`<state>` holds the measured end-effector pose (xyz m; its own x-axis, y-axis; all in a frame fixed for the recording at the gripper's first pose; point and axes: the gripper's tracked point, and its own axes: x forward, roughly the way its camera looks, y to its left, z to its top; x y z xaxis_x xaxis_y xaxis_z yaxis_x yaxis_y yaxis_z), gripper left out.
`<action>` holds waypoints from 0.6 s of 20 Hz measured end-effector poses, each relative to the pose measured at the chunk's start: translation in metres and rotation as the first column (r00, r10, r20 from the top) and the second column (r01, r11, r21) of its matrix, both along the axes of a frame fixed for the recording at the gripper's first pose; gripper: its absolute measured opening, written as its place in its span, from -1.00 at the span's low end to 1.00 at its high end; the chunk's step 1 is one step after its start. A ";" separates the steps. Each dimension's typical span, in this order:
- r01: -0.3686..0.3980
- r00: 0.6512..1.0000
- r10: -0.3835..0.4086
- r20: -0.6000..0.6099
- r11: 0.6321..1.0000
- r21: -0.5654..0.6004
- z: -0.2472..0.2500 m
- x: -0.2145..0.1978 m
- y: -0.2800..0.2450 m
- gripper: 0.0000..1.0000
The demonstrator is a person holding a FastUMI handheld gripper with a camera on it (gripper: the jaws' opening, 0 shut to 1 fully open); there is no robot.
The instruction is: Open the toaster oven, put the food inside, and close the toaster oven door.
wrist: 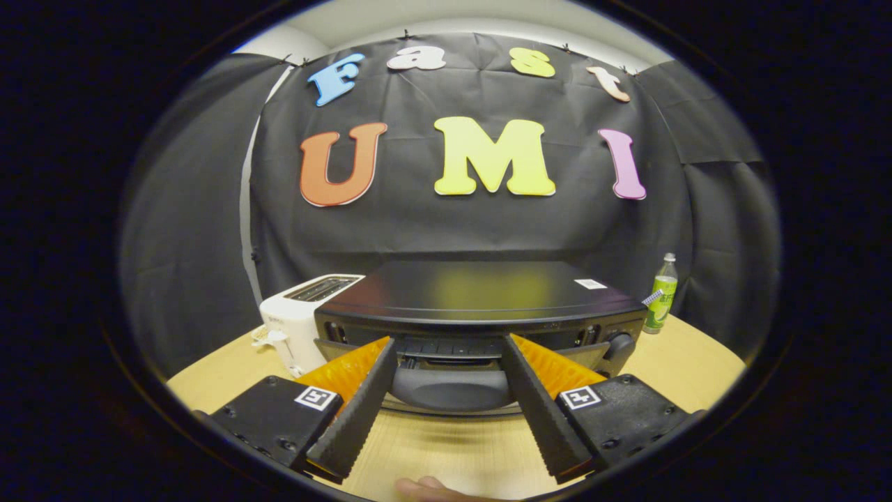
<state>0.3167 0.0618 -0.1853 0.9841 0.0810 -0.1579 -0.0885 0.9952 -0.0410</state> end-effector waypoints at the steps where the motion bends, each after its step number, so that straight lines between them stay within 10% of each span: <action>1: -0.003 1.000 0.003 -0.006 1.000 -0.015 -0.004 -0.007 -0.001 1.00; 12: 0.009 0.994 -0.017 -0.109 0.997 -0.071 -0.054 -0.071 -0.003 1.00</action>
<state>0.2462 0.0589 -0.2395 0.9615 0.0534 -0.2694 -0.0836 0.9913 -0.1017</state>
